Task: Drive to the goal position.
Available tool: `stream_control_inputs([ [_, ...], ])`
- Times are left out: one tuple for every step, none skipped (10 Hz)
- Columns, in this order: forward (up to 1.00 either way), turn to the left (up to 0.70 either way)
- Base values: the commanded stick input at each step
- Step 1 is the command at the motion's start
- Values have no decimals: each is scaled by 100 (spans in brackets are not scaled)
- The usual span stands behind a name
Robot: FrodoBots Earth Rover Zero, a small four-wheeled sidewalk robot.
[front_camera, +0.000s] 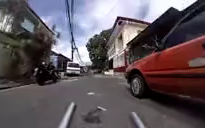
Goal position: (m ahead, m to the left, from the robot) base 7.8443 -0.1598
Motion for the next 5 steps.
stream_control_inputs([
  [85,0],
  [85,0],
  [85,0],
  [85,0],
  [85,0],
])
